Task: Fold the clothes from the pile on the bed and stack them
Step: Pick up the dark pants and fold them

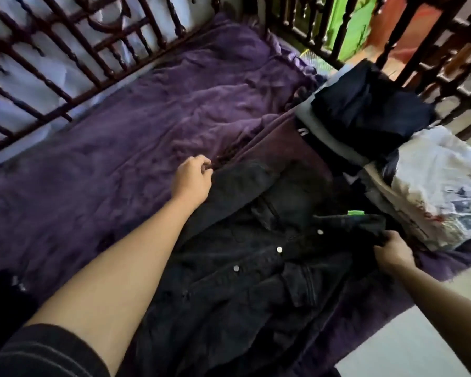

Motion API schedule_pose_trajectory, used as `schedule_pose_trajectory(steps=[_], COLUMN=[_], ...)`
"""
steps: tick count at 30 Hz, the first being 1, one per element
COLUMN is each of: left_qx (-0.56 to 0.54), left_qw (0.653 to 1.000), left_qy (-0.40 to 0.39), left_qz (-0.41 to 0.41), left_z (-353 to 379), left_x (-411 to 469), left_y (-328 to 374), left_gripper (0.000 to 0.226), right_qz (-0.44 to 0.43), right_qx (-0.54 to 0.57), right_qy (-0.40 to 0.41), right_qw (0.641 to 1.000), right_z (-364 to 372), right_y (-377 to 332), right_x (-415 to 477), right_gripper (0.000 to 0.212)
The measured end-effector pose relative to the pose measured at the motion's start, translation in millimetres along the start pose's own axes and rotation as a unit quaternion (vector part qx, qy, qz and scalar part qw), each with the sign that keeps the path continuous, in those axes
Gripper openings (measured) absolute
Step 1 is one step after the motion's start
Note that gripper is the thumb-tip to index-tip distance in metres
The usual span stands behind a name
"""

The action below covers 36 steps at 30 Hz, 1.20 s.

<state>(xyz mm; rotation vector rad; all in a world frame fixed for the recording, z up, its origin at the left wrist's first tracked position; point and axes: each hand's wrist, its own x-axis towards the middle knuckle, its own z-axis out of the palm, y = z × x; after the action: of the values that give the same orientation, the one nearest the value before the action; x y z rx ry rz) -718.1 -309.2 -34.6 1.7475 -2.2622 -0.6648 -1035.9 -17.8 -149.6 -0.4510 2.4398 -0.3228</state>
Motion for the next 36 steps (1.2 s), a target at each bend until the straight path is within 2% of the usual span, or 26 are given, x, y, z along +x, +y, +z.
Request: schedule_pose_trajectory(steps=[2, 5, 8, 12, 15, 18, 20, 22, 24, 25, 27, 28, 31, 33, 35, 36], left_qx=[0.018, 0.022, 0.009, -0.005, -0.042, -0.129, -0.180, -0.214, -0.278, -0.296, -0.302, -0.305, -0.355, -0.359, -0.299, -0.256], left_qw=[0.997, 0.983, 0.960, 0.929, 0.906, 0.866, 0.850, 0.849, 0.833, 0.824, 0.819, 0.823, 0.830, 0.846, 0.878, 0.892], left_qy=[-0.033, -0.085, -0.122, -0.143, -0.126, -0.069, 0.008, 0.056, 0.066, 0.067, 0.099, 0.130, 0.209, 0.222, 0.206, 0.195], left_qz=[-0.063, -0.161, -0.253, -0.341, -0.402, -0.477, -0.494, -0.479, -0.474, -0.478, -0.477, -0.461, -0.375, -0.326, -0.311, -0.317], left_z=[8, 14, 17, 25, 40, 61, 77, 92, 103, 105, 98, 88, 39, 6, -9, -10], left_x=[-18, -65, -112, -156, -168, -157, -139, -116, -90, -75, -40, -20, 45, 80, 96, 95], left_y=[-31, -72, -105, -148, -187, -230, -257, -275, -281, -282, -279, -278, -272, -273, -282, -290], left_gripper=[0.015, 0.015, 0.014, 0.016, 0.029, 0.056, 0.076, 0.088, 0.080, 0.065, 0.030, 0.025, 0.024, 0.032, 0.038, 0.041], right_qz=[-0.007, -0.136, -0.273, -0.399, -0.471, -0.518, -0.523, -0.519, -0.529, -0.530, -0.498, -0.485, -0.473, -0.447, -0.407, -0.405], right_qx=[-0.057, -0.144, -0.195, -0.275, -0.348, -0.407, -0.442, -0.464, -0.456, -0.431, -0.343, -0.296, -0.234, -0.216, -0.200, -0.199], right_qy=[0.004, 0.032, -0.034, -0.112, -0.113, -0.102, -0.092, -0.068, -0.032, -0.015, -0.001, 0.017, 0.087, 0.099, 0.105, 0.114], right_qw=[0.998, 0.980, 0.941, 0.868, 0.803, 0.745, 0.723, 0.714, 0.715, 0.730, 0.797, 0.823, 0.845, 0.862, 0.885, 0.885], right_z=[5, 17, 42, 95, 142, 192, 221, 238, 243, 240, 227, 219, 188, 167, 155, 153], right_y=[-11, -44, -103, -184, -224, -246, -251, -253, -259, -267, -297, -319, -401, -448, -474, -479], right_x=[4, -1, -14, -32, -32, -17, -3, 9, 21, 26, 32, 33, 44, 51, 60, 61], right_gripper=[0.048, 0.051, 0.048, 0.039, 0.048, 0.072, 0.091, 0.092, 0.064, 0.049, 0.033, 0.029, 0.027, 0.032, 0.037, 0.037])
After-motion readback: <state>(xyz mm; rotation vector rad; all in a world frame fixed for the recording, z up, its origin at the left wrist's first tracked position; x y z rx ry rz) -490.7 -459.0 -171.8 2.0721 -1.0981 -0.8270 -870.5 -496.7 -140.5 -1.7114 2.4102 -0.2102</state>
